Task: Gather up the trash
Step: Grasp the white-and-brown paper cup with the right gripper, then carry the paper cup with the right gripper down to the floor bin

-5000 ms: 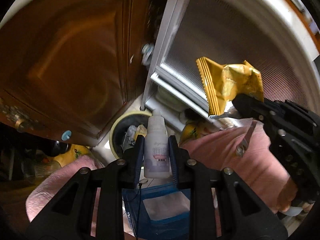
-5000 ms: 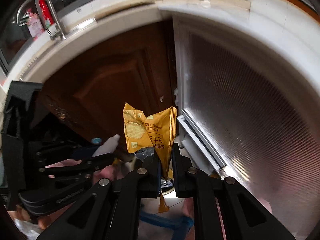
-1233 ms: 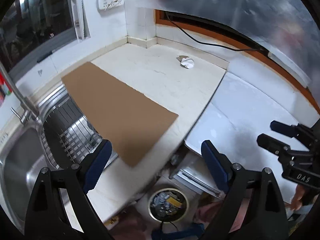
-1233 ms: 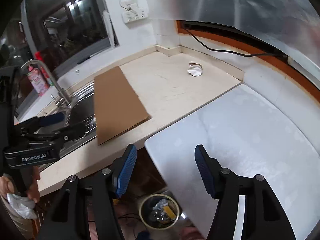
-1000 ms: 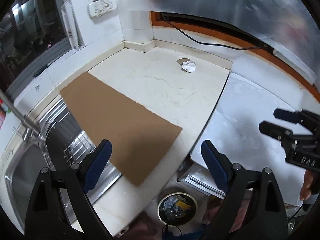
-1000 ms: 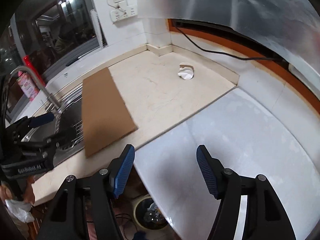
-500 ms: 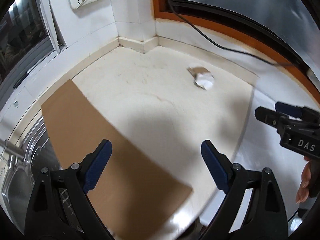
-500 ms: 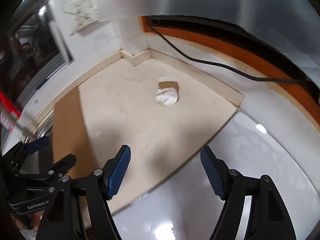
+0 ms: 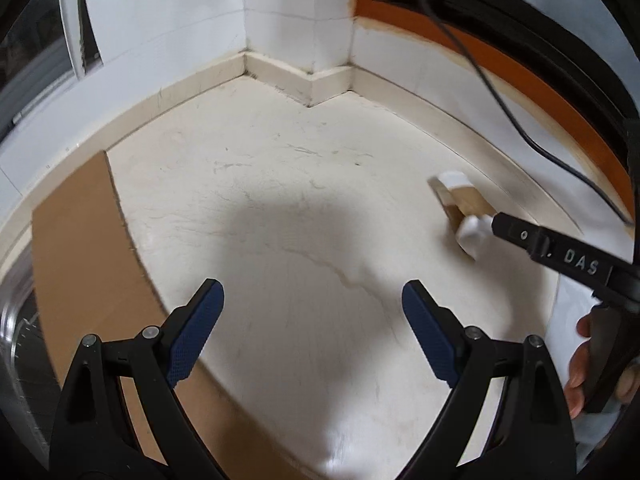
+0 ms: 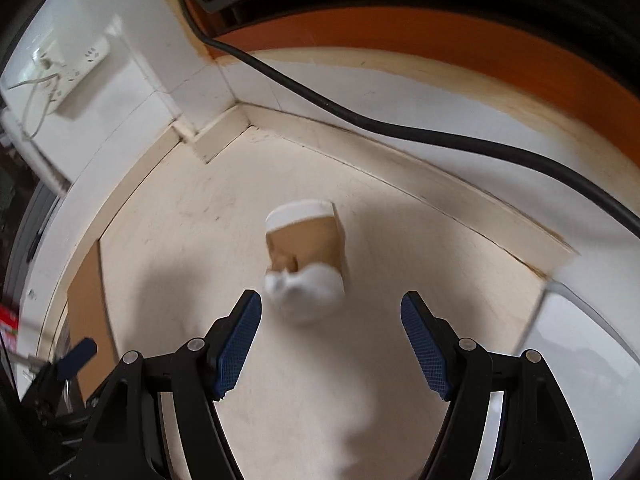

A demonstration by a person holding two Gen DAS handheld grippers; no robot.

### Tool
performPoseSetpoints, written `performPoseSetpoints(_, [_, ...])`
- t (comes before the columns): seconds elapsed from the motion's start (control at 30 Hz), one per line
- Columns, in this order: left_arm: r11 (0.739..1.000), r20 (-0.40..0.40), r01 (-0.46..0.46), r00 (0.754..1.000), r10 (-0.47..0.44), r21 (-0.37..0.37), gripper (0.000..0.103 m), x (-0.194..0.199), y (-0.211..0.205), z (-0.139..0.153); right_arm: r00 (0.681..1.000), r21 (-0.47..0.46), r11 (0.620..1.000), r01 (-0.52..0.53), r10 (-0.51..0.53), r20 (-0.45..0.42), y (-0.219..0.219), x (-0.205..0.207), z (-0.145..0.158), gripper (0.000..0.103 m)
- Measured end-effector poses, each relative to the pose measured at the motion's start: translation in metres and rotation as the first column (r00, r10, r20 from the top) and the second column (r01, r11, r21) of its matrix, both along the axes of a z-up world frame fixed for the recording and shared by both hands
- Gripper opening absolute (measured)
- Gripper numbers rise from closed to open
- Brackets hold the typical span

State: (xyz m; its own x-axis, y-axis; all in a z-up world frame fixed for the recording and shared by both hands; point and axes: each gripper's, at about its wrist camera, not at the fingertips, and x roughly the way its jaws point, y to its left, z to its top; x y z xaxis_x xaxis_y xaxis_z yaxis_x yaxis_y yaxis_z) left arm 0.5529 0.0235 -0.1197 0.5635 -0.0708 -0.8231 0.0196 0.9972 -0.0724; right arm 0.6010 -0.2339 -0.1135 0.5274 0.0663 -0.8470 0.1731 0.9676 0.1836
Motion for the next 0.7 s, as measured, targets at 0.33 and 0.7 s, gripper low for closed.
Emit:
performPoseSetpoints(0.33, [0.992,-0.033,-0.093,0.995,0.090,-0.084,0.089,0.022,0.021,-0.029,0.999,0.031,0.999,0.035,-0.034,-0.024,0.012,0.060,-0.043,0.073])
performPoseSetpoints(0.7, [0.986,-0.041,-0.113,0.993,0.109,-0.119,0.089,0.008,0.036,-0.027,0.999,0.012,1.000,-0.014,0.013,0.051,0.027,0.044,-0.039,0.044])
